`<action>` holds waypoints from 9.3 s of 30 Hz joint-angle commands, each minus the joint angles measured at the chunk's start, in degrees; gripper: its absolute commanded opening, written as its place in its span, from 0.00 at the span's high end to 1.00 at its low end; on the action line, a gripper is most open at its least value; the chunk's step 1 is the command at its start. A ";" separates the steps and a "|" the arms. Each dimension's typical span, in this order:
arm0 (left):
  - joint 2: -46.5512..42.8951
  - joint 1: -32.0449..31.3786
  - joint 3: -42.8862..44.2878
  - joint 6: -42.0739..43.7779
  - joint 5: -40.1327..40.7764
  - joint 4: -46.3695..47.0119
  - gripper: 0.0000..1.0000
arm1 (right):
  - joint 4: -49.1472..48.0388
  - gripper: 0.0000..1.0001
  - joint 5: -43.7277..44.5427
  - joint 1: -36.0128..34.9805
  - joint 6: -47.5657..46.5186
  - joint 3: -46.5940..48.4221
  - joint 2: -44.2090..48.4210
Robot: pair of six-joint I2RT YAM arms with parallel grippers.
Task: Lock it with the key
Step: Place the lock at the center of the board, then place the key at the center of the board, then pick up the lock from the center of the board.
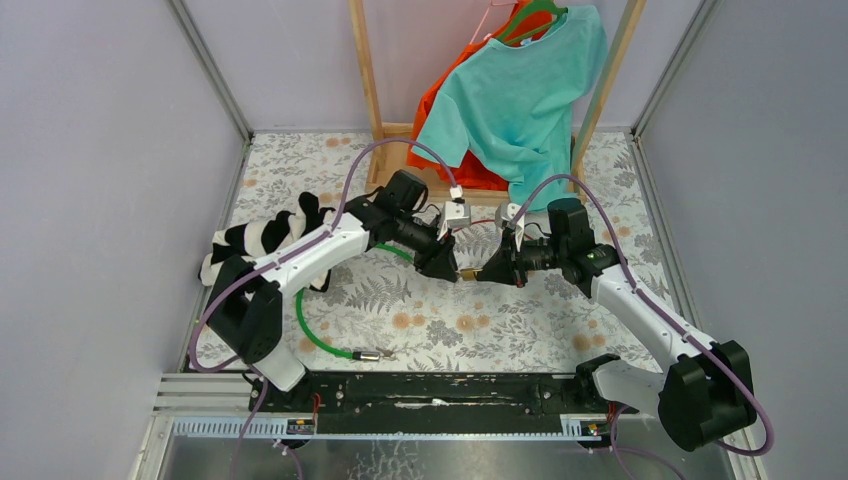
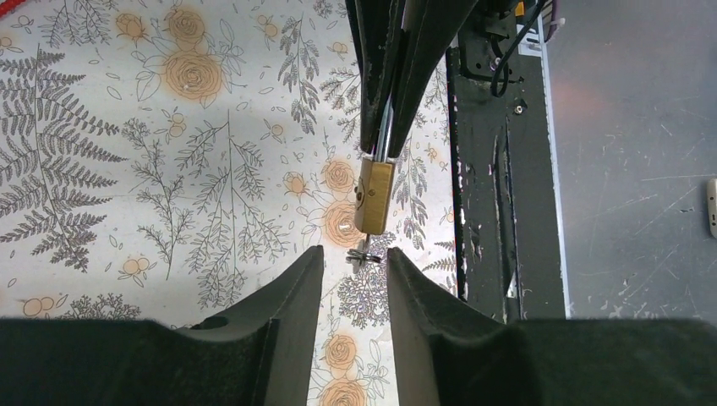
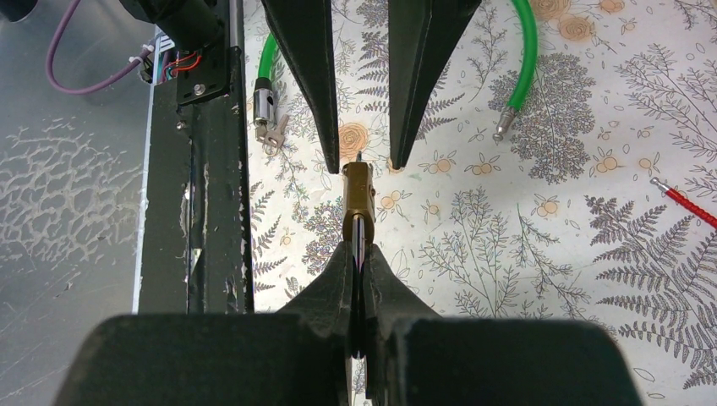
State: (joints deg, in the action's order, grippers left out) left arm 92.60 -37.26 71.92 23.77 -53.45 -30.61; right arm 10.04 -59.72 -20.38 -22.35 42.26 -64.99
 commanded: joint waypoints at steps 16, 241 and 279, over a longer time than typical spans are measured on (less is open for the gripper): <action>2.04 -0.82 1.44 -3.25 -4.04 1.08 1.00 | 1.19 1.00 0.39 1.00 -4.74 2.79 1.62; -6.97 9.89 12.75 3.90 28.47 -17.28 0.18 | 34.17 1.00 23.28 2.06 -24.26 33.49 -10.42; 1.84 11.59 14.34 -31.61 7.99 3.02 1.00 | 16.88 1.00 18.49 1.00 -6.86 29.05 -14.86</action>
State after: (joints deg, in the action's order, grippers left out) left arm 95.53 -25.36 86.52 9.56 -39.88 -44.23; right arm 37.82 -36.73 -18.74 -37.17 70.06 -78.02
